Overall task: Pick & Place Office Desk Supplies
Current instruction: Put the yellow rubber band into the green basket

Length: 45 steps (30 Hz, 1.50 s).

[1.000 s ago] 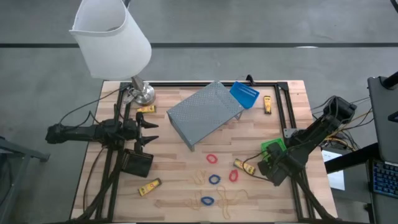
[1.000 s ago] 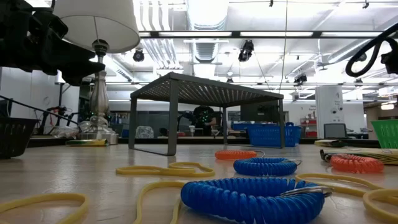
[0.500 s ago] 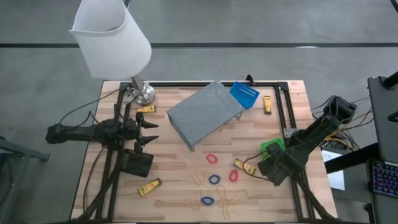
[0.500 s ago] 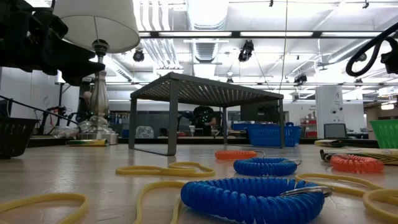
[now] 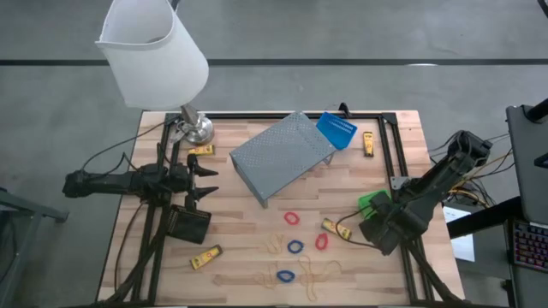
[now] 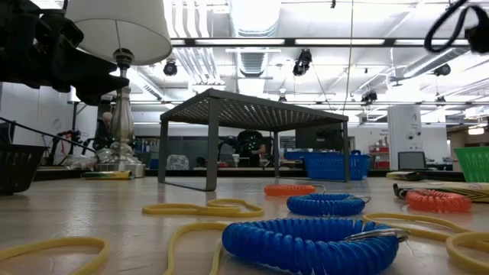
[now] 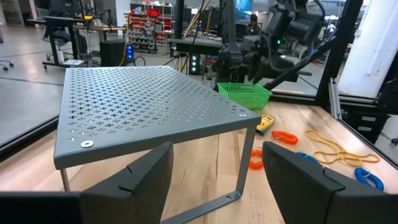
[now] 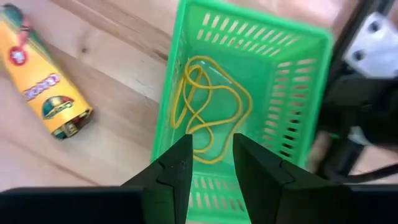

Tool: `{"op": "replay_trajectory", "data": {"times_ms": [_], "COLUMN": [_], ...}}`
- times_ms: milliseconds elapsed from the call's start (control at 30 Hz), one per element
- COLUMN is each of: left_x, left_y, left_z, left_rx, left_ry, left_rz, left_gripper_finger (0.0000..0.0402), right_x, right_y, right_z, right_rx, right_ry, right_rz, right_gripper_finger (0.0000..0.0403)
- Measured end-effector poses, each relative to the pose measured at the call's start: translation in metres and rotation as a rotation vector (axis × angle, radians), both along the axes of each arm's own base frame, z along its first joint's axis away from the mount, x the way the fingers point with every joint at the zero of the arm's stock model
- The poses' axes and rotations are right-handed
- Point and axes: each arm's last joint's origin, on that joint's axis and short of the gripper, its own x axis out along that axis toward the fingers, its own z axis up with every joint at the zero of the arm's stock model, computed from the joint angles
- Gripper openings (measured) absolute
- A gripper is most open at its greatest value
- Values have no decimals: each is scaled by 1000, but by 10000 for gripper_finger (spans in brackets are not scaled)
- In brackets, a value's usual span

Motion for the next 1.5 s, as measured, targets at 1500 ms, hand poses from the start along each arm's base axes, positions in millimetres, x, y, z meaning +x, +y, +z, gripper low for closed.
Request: {"op": "replay_trajectory", "data": {"times_ms": [1500], "left_x": [0], "left_y": [0], "left_z": [0], "left_rx": [0], "left_ry": [0], "left_rz": [0], "left_gripper_finger": [253], "right_x": [147], "right_y": [128], "right_z": [-34], "right_rx": [135], "right_ry": [-92], "right_rz": [464], "right_gripper_finger": [139]}}
